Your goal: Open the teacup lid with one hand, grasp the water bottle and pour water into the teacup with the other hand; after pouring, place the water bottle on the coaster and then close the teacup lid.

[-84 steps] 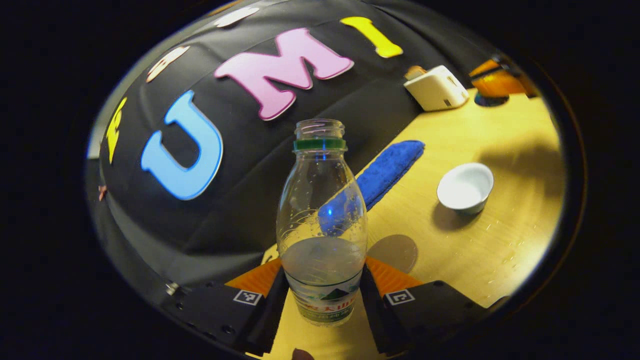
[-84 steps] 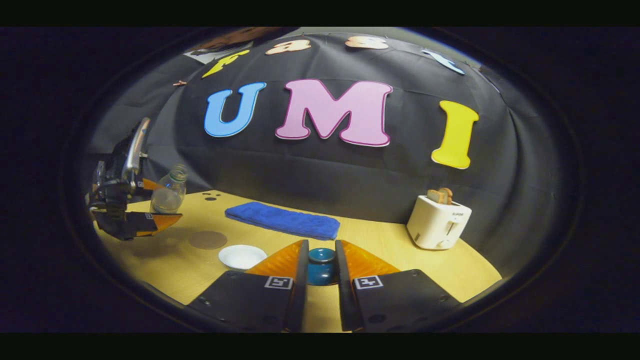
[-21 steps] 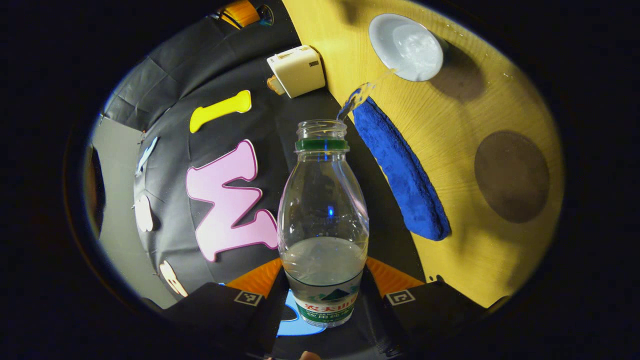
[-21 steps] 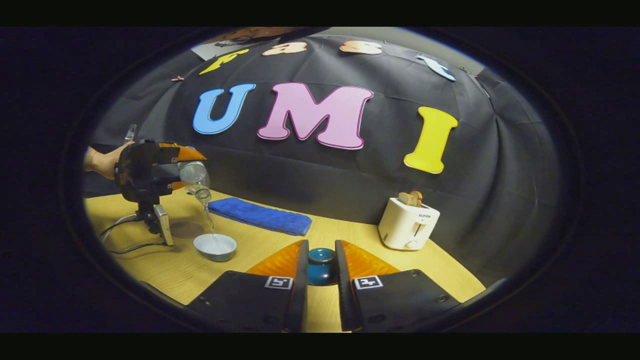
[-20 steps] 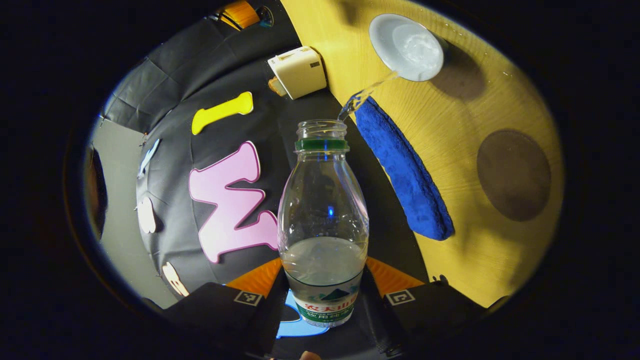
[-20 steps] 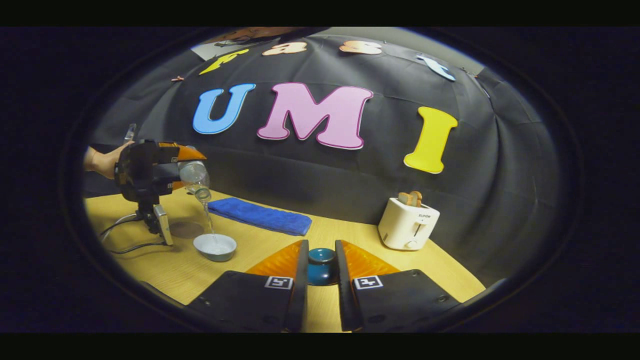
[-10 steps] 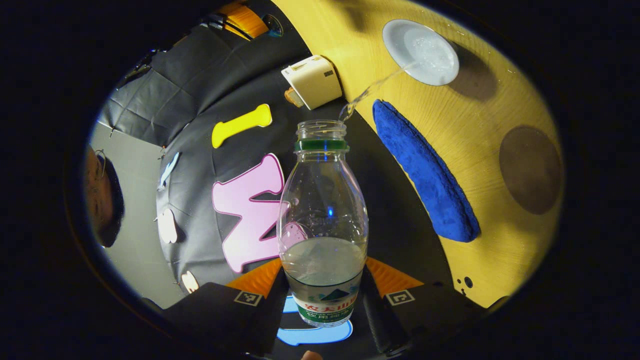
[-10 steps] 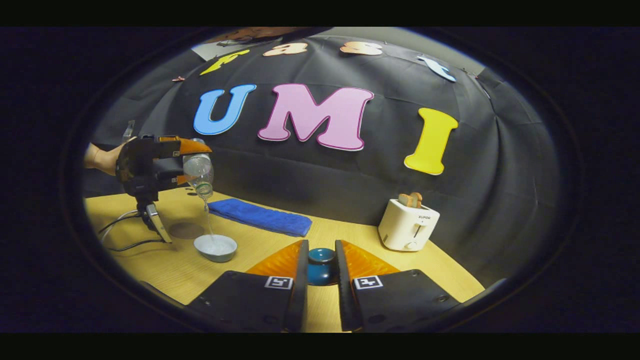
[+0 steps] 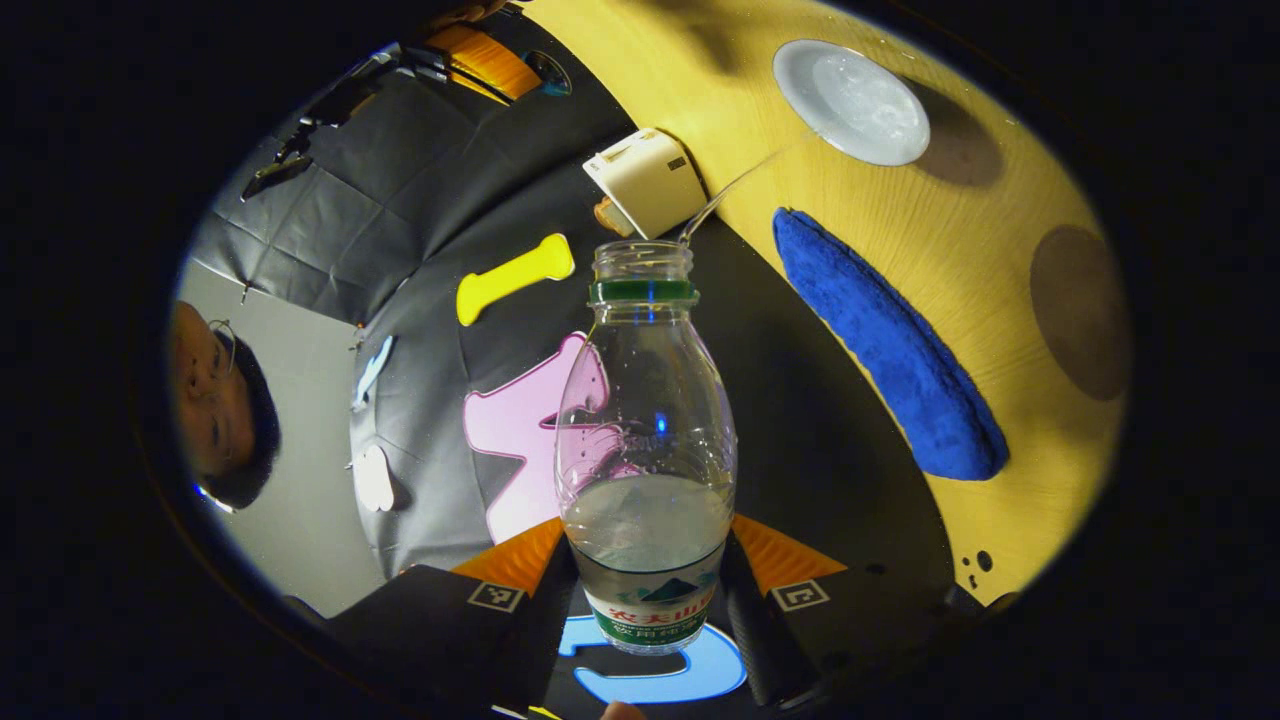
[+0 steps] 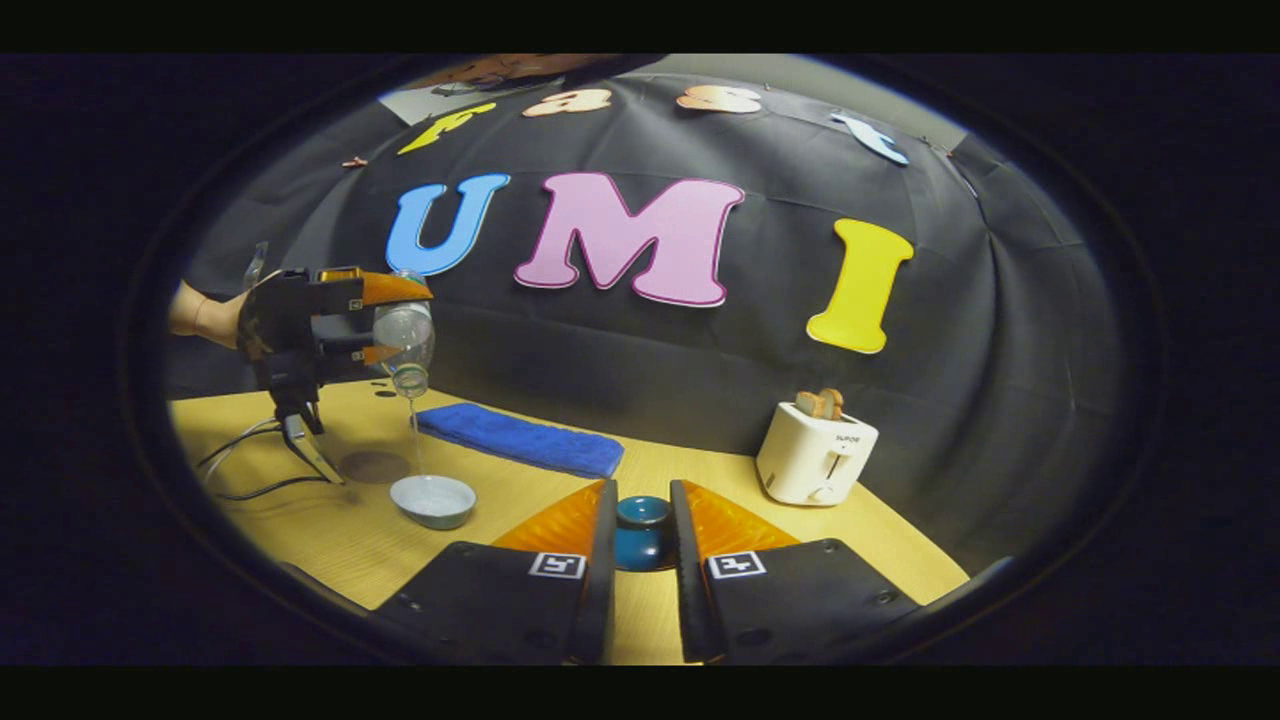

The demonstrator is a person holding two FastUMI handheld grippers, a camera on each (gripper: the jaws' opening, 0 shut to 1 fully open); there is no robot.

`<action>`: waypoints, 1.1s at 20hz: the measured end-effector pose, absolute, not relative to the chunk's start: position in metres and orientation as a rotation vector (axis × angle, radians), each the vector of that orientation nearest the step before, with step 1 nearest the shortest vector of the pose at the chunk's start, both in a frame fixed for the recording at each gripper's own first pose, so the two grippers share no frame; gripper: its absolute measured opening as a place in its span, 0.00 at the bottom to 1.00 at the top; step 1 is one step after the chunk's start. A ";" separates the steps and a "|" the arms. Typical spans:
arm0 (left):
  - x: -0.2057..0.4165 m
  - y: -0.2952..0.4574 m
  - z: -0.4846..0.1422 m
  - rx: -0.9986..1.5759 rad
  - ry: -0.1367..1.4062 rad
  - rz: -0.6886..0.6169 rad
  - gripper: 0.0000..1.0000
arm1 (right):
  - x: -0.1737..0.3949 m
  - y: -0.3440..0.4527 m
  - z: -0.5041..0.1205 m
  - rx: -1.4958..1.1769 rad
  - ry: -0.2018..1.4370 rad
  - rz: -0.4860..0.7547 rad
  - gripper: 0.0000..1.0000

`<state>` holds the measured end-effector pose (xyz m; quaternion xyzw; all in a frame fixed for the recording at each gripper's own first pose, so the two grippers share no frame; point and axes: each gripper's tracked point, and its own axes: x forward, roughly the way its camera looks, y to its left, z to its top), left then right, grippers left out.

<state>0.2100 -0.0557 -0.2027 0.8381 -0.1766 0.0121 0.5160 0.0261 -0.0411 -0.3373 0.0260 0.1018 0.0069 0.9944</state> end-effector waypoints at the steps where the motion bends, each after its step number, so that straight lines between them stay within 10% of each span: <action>1: 0.210 -0.057 -0.198 2.011 -0.442 0.034 0.74 | 0.027 -0.041 -0.337 0.052 0.202 0.014 0.25; 22: 0.217 -0.080 -0.183 2.044 -0.595 0.039 0.74 | 0.026 -0.040 -0.333 0.060 0.194 0.009 0.30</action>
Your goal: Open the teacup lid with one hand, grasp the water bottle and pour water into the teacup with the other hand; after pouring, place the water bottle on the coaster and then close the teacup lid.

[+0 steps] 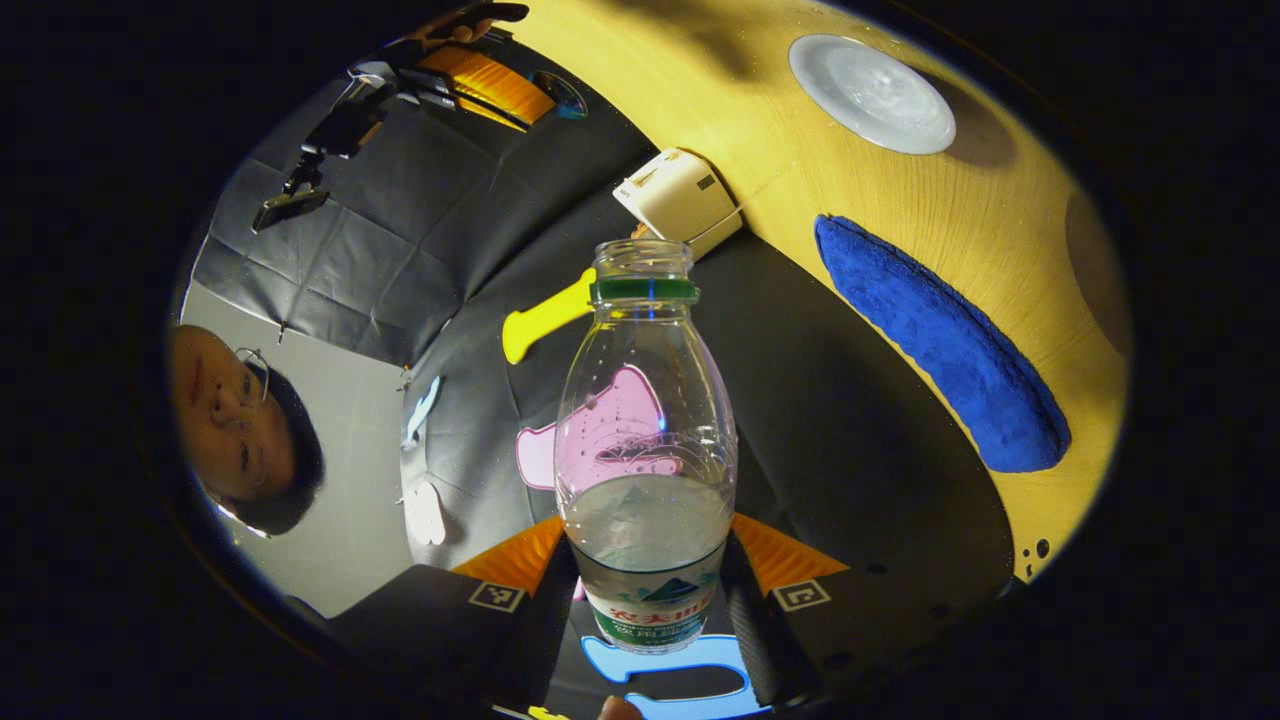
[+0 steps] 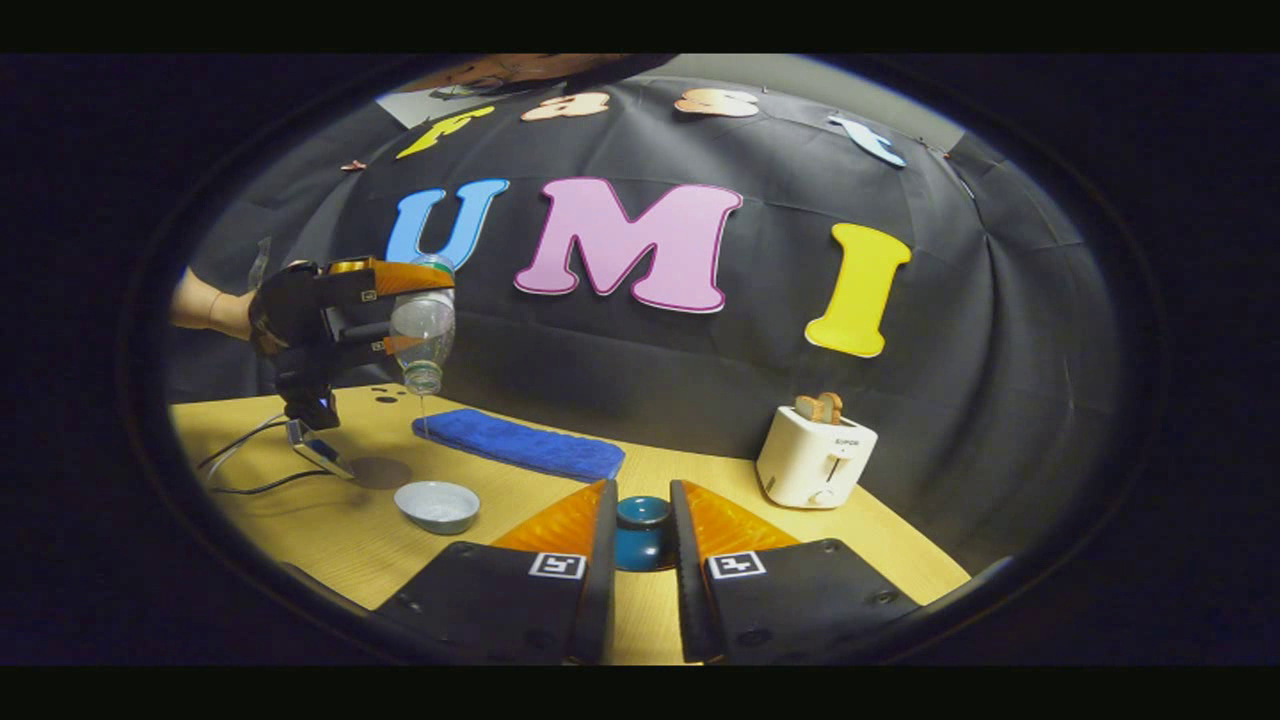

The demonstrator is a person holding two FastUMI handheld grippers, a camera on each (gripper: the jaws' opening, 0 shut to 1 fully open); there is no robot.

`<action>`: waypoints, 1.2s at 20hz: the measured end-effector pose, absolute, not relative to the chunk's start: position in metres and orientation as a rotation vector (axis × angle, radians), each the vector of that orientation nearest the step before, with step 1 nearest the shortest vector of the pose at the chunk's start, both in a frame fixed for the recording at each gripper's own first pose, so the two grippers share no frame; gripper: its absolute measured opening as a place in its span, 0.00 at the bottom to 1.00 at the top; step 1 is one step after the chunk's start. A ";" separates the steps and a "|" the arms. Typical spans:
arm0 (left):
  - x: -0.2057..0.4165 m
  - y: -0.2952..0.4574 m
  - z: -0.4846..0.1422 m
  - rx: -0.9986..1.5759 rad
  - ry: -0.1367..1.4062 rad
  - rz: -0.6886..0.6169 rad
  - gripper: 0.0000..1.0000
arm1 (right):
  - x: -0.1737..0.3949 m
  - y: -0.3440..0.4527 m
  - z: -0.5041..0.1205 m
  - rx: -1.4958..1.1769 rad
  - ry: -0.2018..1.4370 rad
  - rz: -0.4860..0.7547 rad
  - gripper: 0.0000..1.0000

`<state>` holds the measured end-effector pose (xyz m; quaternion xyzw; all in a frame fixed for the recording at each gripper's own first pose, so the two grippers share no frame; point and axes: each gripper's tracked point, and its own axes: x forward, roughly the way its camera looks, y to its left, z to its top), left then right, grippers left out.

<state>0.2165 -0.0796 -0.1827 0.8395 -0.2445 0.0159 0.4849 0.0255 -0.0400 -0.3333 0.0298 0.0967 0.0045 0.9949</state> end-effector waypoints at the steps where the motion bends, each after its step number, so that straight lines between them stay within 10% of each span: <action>1: 0.221 -0.075 -0.183 2.020 -0.560 0.042 0.74 | 0.026 -0.040 -0.334 0.059 0.195 0.009 0.29; 24: 0.183 -0.021 -0.280 -0.122 0.179 -0.080 0.74 | 0.033 -0.025 -0.341 0.060 0.219 0.040 0.34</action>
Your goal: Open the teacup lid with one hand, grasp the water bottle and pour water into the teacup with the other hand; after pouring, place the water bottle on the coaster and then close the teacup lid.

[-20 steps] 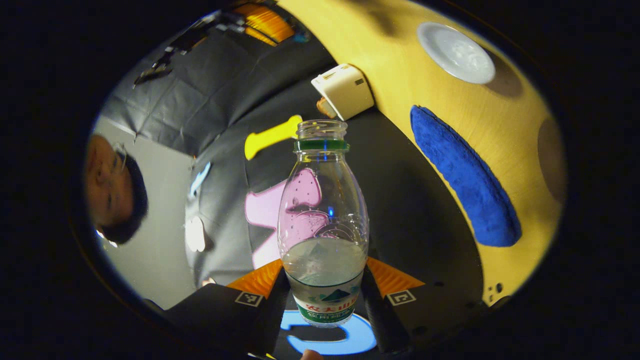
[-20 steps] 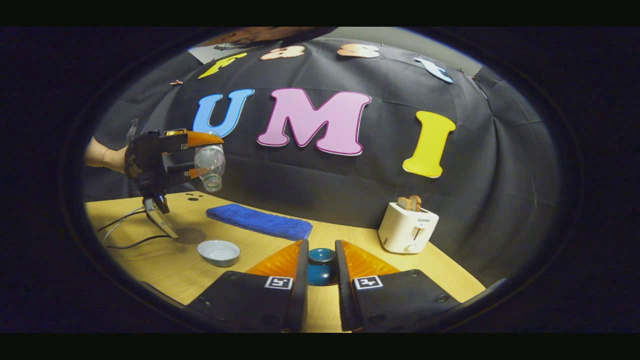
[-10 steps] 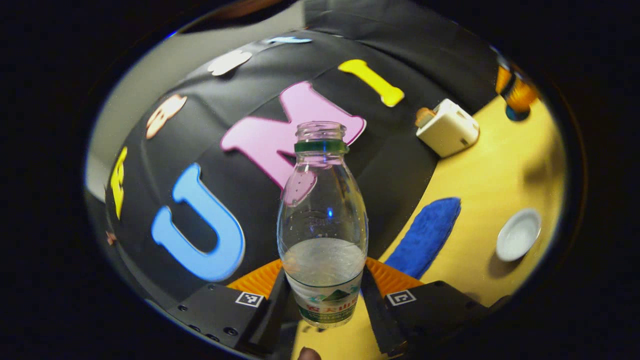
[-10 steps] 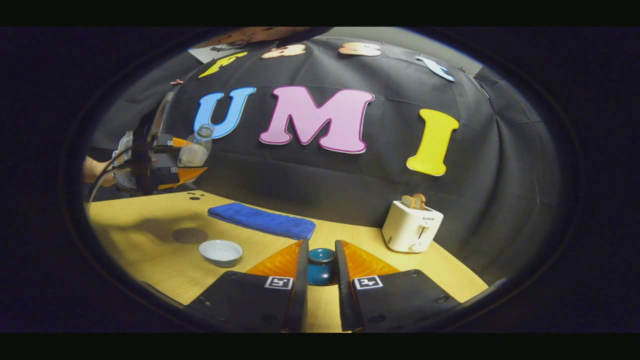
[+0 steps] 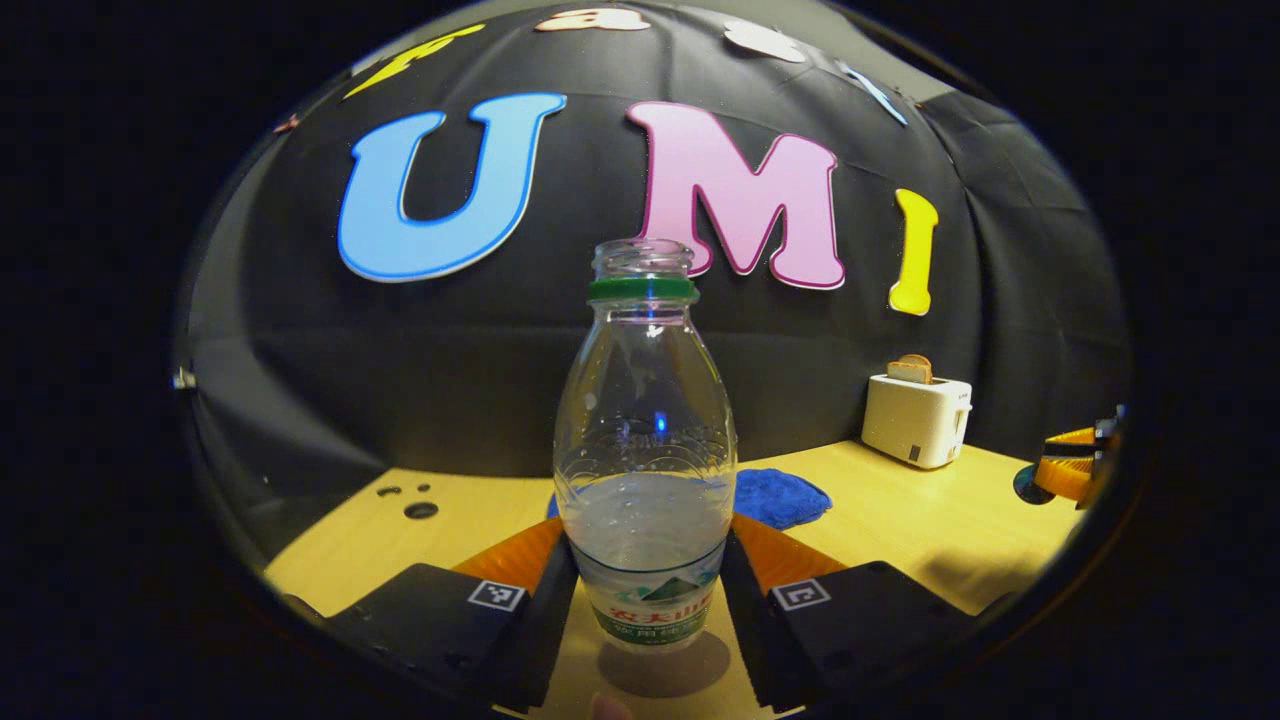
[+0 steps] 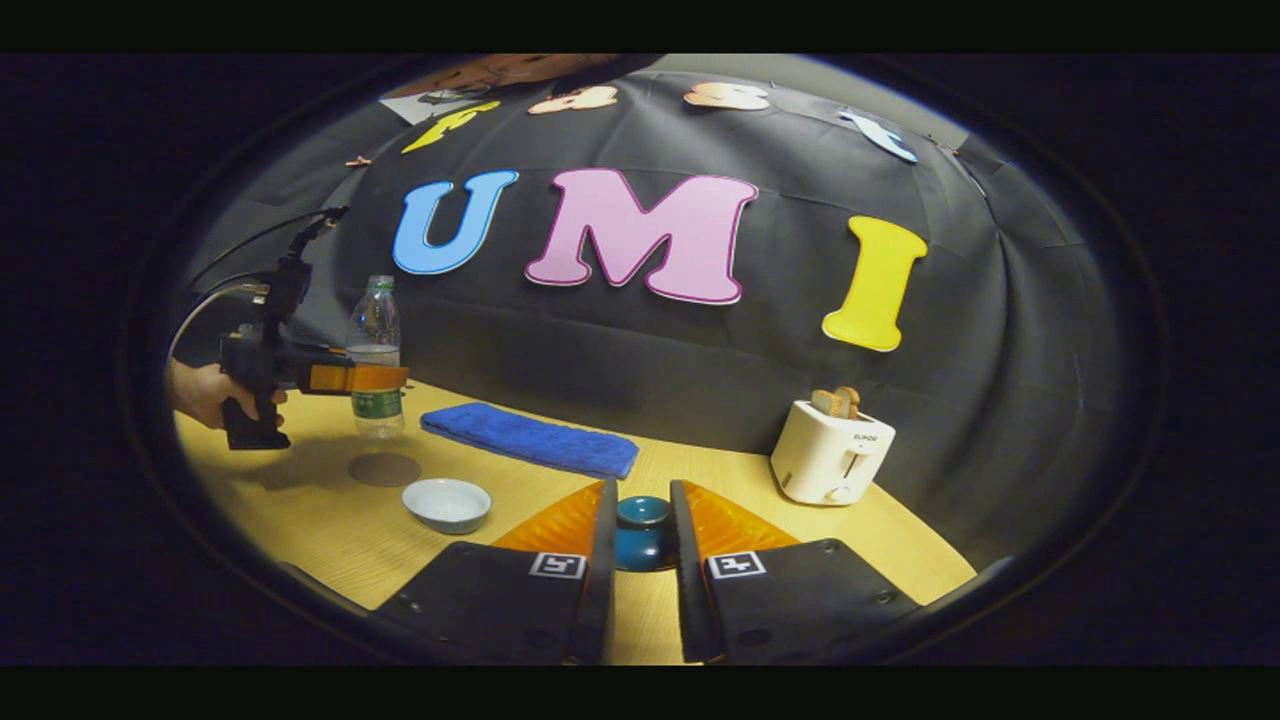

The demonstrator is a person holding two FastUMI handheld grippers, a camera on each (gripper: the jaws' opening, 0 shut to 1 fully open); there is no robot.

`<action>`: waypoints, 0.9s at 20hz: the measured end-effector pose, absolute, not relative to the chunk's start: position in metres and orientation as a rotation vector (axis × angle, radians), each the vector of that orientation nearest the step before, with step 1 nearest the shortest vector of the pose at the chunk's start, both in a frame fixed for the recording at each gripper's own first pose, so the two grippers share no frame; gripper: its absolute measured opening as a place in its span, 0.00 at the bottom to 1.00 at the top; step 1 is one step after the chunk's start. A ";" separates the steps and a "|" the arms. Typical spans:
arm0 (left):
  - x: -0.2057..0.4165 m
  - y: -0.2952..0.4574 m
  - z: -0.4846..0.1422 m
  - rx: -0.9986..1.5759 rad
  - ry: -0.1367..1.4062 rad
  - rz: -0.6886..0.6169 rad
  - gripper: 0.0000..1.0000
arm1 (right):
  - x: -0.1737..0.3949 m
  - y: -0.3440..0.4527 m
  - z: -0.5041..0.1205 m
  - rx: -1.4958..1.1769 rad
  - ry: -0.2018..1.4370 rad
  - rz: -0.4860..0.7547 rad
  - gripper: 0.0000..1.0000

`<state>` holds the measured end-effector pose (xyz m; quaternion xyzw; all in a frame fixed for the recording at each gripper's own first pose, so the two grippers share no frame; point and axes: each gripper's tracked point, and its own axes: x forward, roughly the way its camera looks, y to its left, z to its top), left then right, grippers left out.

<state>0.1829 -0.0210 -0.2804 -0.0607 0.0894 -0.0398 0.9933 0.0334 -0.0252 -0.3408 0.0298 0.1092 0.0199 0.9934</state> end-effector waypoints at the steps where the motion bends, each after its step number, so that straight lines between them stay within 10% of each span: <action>1: 0.182 -0.024 -0.289 -0.170 0.189 -0.083 0.75 | 0.033 -0.025 -0.341 0.060 0.220 0.041 0.34; 18: 0.164 -0.028 -0.339 -0.111 0.294 -0.052 0.86 | 0.053 0.027 -0.344 0.167 0.220 0.104 0.30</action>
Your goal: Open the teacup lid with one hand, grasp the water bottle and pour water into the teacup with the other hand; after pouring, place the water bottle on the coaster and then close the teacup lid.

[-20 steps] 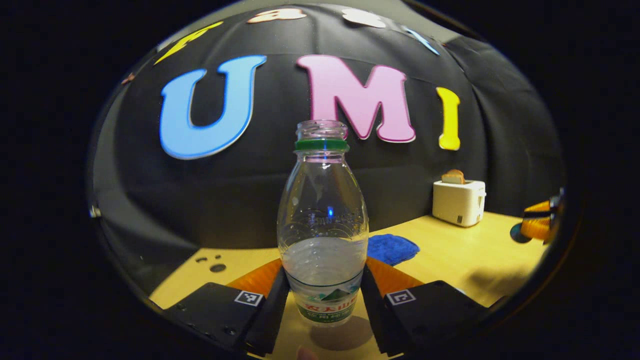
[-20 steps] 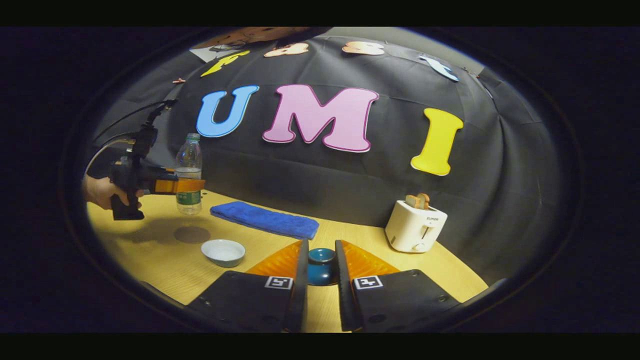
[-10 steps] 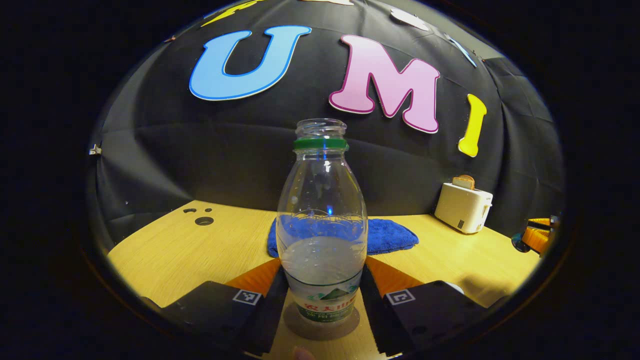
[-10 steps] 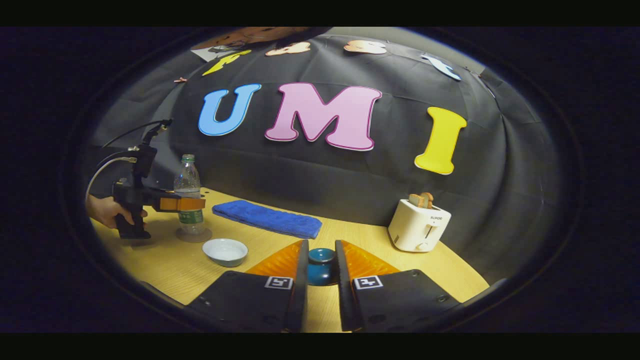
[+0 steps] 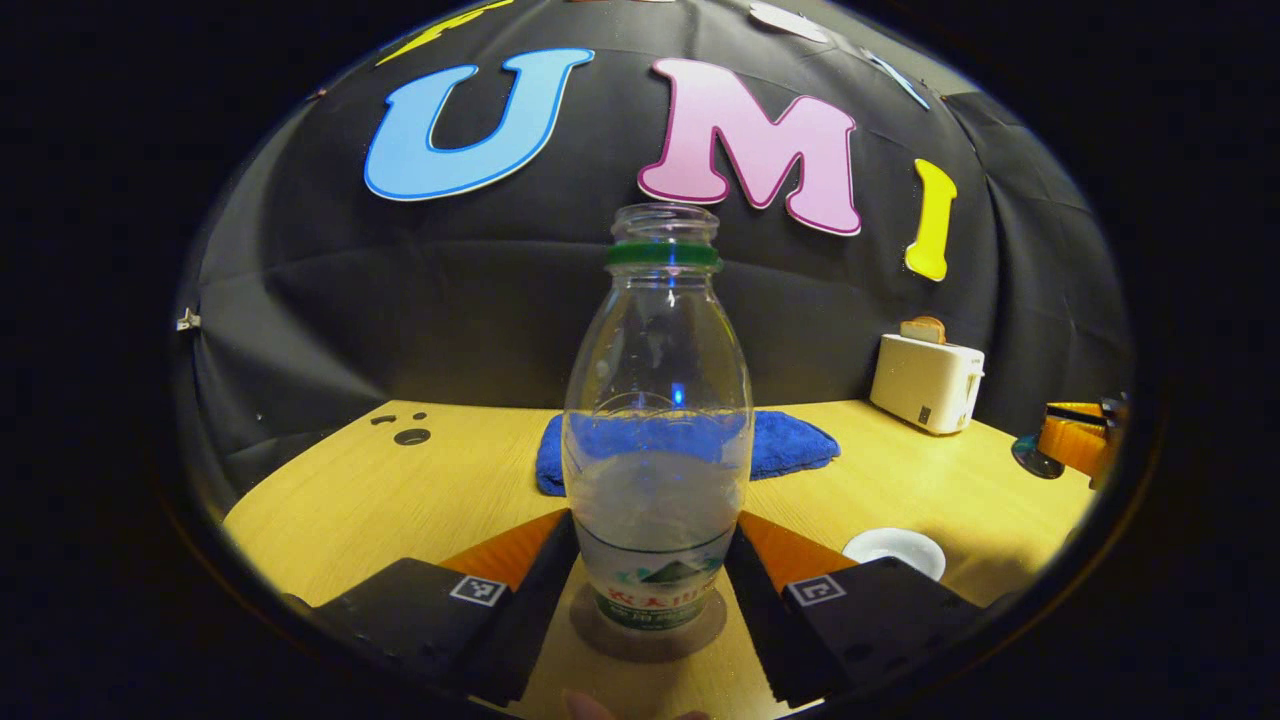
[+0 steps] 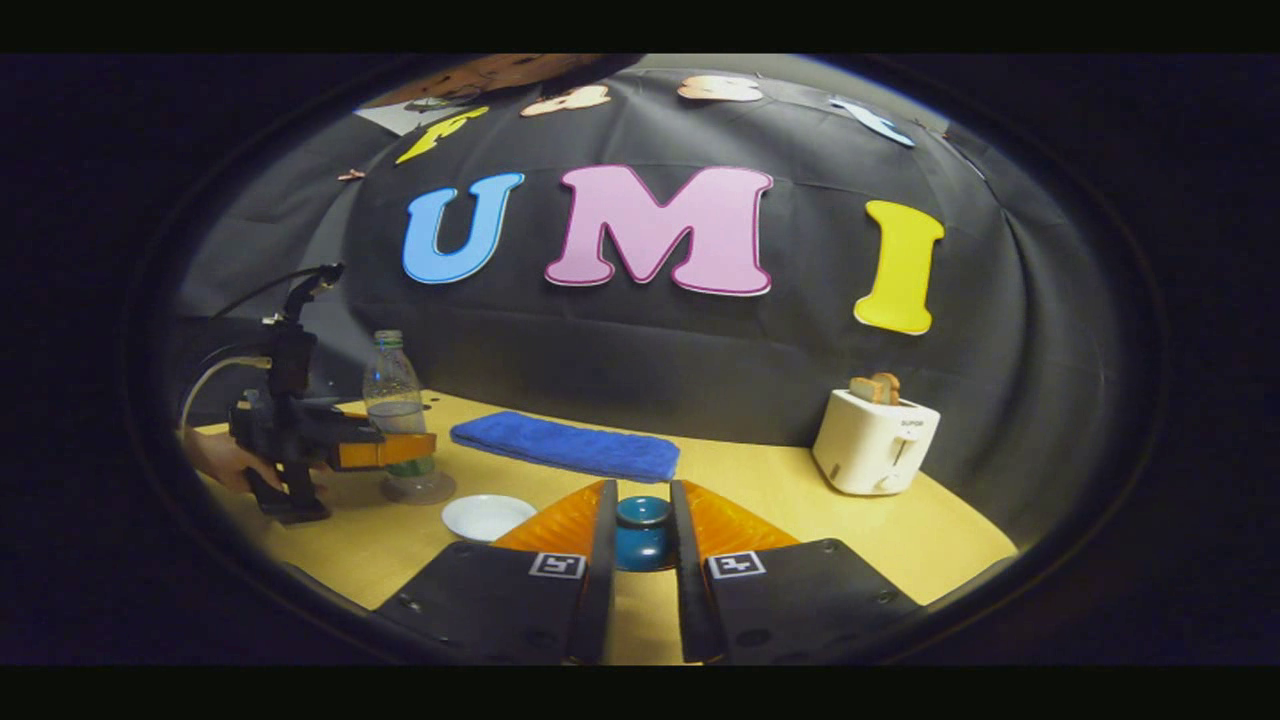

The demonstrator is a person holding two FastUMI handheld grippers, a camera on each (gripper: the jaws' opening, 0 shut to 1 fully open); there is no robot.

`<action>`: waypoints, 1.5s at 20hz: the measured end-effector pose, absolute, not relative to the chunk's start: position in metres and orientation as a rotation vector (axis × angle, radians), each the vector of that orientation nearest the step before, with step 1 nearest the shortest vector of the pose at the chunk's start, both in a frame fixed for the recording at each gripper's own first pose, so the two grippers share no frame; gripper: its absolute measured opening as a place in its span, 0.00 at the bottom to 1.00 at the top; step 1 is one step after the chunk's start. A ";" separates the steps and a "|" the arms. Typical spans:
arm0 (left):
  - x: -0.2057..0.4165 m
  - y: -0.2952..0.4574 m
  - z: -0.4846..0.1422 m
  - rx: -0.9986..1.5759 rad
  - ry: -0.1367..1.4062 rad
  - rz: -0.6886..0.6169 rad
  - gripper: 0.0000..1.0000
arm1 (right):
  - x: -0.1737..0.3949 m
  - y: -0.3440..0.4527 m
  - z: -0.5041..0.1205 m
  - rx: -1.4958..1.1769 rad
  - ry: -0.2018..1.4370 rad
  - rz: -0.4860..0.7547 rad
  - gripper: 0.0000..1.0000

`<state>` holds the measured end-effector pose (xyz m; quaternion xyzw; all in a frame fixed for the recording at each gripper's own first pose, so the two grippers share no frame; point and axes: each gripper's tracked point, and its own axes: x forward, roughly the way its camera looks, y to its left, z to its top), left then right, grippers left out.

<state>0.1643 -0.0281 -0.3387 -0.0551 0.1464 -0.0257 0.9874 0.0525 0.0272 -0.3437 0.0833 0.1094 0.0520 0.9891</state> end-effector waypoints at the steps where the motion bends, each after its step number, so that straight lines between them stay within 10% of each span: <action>1: 0.160 -0.030 -0.340 -0.113 0.300 -0.058 0.86 | 0.055 0.035 -0.343 0.182 0.217 0.114 0.34; 30: 0.068 0.005 -0.329 -0.100 0.327 -0.052 0.86 | 0.096 0.145 -0.393 0.239 0.347 0.253 0.29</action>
